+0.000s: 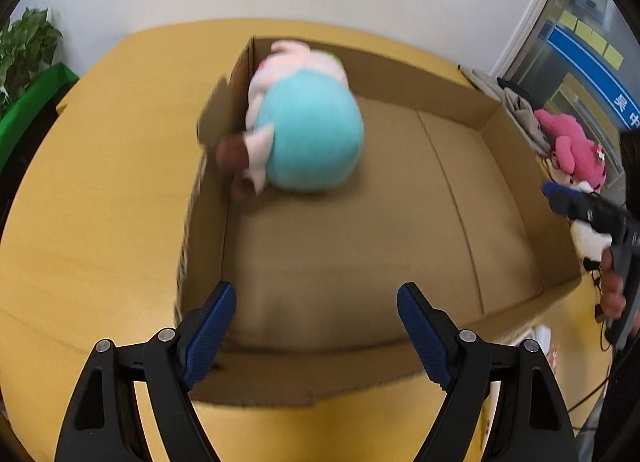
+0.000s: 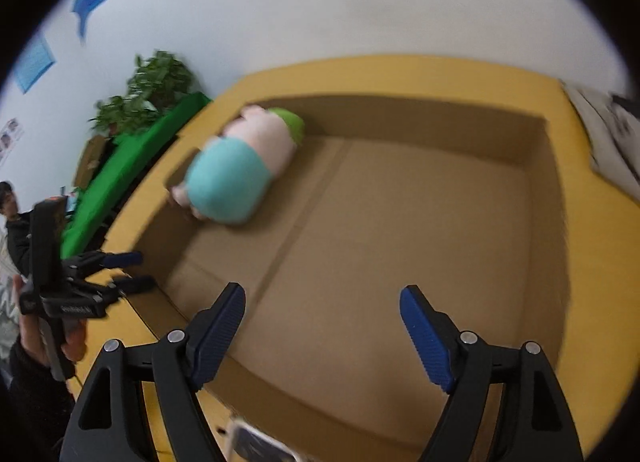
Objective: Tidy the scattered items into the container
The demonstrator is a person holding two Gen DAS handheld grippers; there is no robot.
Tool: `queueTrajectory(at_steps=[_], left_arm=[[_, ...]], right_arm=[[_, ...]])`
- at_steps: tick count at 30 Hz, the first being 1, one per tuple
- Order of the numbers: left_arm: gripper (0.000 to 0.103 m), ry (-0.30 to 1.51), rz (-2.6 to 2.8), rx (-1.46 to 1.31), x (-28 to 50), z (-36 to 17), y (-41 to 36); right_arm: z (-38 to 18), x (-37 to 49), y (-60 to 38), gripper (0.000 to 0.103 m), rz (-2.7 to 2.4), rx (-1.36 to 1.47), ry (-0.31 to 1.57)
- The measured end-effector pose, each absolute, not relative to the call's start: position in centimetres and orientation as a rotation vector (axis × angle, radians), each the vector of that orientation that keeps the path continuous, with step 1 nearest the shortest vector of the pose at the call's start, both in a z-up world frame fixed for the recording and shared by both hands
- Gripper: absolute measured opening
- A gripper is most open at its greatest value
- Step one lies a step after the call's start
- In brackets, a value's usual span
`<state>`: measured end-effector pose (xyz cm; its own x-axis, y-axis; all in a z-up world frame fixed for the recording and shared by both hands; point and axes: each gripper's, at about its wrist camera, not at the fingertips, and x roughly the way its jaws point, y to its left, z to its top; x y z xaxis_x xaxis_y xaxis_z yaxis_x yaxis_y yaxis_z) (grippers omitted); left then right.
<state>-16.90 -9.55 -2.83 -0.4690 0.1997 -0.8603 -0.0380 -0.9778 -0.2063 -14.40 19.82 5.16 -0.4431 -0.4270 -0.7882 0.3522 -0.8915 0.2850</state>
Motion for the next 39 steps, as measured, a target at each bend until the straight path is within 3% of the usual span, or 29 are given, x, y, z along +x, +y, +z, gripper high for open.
queueTrajectory(at_steps=[4, 8, 17, 23, 25, 27, 31, 39], left_arm=[[0.086, -0.223, 2.556, -1.555, -15.4, -3.7, -9.6], [0.086, -0.242, 2.546, -1.544, -13.8, -3.4, -9.2], [0.086, -0.226, 2.565, -1.537, -10.0, -3.3, -7.9], [0.086, -0.242, 2.622, -1.489, -8.5, -2.1, -7.4], [0.088, -0.238, 2.644, -1.443, -7.5, -1.0, -7.0], [0.098, -0.241, 2.652, -1.398, -6.3, -0.1, -6.3], [0.1, -0.236, 2.617, -1.364, -4.2, -0.2, -4.2], [0.1, -0.326, 2.435, -1.422, -4.4, -4.0, 0.6]], right_arm=[[3.0, -12.0, 22.6, 0.08, -2.376, 1.41, -0.155], [1.5, -9.9, 23.4, 0.08, -2.412, 1.477, -0.07], [0.9, -6.8, 23.5, 0.08, -2.451, 1.455, -0.016], [2.4, -4.9, 24.6, 0.08, -2.501, 1.366, -0.089], [3.8, -3.7, 24.9, 0.08, -2.505, 1.298, -0.132], [5.2, -1.8, 25.0, 0.081, -2.501, 1.231, -0.186], [5.8, 1.4, 24.0, 0.082, -2.472, 1.196, -0.232], [-0.1, 5.4, 20.1, 0.082, -2.381, 1.359, -0.181]])
